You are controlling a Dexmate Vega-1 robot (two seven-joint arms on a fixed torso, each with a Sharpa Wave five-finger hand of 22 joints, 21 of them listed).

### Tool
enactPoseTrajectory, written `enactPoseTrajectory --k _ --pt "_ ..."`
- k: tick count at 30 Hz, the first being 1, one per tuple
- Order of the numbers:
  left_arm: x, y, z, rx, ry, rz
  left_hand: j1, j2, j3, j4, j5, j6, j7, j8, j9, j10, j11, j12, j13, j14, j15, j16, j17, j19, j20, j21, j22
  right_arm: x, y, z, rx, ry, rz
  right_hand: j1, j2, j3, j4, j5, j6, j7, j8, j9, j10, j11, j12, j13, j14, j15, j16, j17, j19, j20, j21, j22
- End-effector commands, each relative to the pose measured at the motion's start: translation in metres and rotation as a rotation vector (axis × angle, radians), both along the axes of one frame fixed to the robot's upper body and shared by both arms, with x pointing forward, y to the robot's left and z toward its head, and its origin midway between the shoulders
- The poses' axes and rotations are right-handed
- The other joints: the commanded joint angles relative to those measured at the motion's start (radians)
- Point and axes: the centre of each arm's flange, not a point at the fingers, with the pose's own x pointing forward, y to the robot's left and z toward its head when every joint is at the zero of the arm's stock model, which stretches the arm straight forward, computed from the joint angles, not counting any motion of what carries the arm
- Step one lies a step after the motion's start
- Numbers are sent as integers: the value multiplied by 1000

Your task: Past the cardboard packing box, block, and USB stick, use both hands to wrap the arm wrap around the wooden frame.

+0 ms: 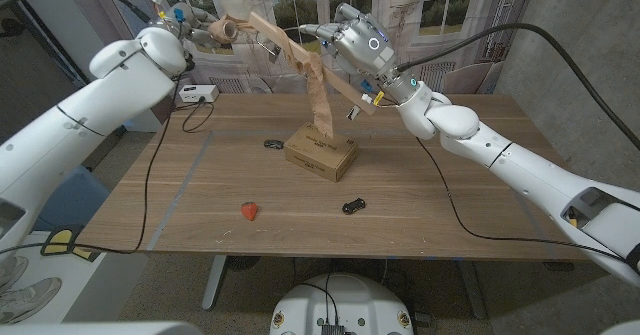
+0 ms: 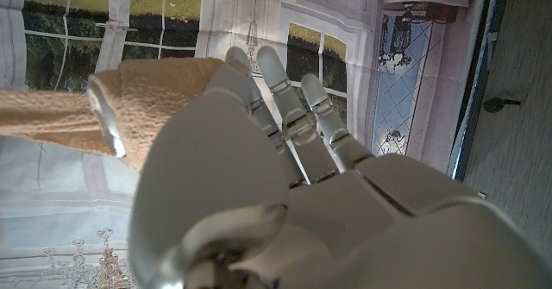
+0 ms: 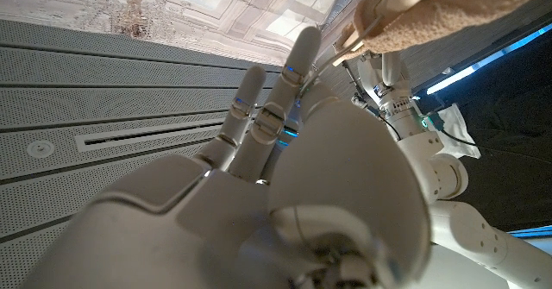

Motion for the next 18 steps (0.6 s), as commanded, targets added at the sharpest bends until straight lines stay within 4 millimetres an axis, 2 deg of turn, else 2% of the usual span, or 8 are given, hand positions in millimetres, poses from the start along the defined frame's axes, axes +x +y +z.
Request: enactPoseTrajectory --k 1,8,18 --pt "41 -11 -28 55 42 -21 -18 12 28 16 11 199 182 -4 20 37 -33 -8 -8 -1 -78 -2 3 0 -6 9 2 -1 4 8 11 34 77 8 6 -1 0 6 9 0 1 2 107 -113 9 4 13 -9 1 2 0 -155 3 1" --pt "58 -28 -42 117 40 -26 -17 7 28 13 12 210 181 -6 12 48 -31 -17 -22 4 -78 -3 6 7 -14 16 1 3 5 16 31 68 108 8 6 -2 0 5 9 -1 1 3 108 -113 10 5 14 -9 1 2 0 -155 3 1" --pt "78 -55 -50 195 75 -88 -16 2 27 11 12 212 179 -14 3 50 -31 -24 -27 8 -78 -6 9 6 -15 21 1 8 5 22 42 92 129 9 7 -3 0 5 10 -1 1 3 106 -112 10 5 15 -9 1 3 1 -155 3 1"
